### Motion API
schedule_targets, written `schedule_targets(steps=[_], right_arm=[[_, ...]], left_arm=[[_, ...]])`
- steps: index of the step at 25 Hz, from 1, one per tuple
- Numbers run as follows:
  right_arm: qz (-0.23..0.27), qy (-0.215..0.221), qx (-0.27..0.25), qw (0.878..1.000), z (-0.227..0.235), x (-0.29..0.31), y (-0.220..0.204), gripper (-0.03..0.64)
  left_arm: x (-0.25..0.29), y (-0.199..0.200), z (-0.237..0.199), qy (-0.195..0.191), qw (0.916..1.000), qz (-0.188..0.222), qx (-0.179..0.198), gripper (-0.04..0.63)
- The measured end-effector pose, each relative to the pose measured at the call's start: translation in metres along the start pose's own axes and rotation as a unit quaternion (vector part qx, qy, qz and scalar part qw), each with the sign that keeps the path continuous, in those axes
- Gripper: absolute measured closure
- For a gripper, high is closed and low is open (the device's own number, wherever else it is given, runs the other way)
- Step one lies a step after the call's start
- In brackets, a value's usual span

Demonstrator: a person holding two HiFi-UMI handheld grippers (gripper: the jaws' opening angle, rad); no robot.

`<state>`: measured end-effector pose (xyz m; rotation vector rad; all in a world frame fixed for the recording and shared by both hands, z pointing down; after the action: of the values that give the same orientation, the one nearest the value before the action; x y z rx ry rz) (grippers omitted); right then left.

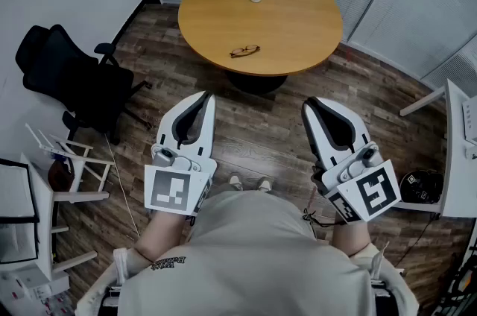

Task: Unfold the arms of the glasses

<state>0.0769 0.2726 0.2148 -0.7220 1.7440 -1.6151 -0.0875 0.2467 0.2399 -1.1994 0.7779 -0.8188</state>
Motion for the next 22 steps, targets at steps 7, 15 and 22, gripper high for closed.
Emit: schedule_targets(steps=[7, 15, 22], right_arm=[[0.010, -0.020, 0.017, 1.000, 0.010, -0.001, -0.003, 0.575], [0.004, -0.019, 0.025, 0.999, 0.023, -0.004, -0.013, 0.575], [-0.005, -0.006, 0.020, 1.000, 0.033, -0.009, -0.023, 0.575]], left_arm=[[0.002, -0.002, 0.004, -0.007, 1.0000, 0.000, -0.002, 0.574], [0.014, -0.007, 0.019, -0.040, 0.9985, -0.005, -0.038, 0.574], [0.022, -0.011, 0.032, -0.034, 0.9986, -0.010, -0.038, 0.574]])
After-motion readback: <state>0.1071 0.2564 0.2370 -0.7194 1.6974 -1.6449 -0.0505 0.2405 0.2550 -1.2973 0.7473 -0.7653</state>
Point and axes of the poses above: the fingertips, and each gripper's own axes: x forward along the fingers, z to its right, y out of its top, the point moved 1 cm from there along -x, backward along the fingers, and after that the axes turned 2 degrees about z, right-handed, at the moved point
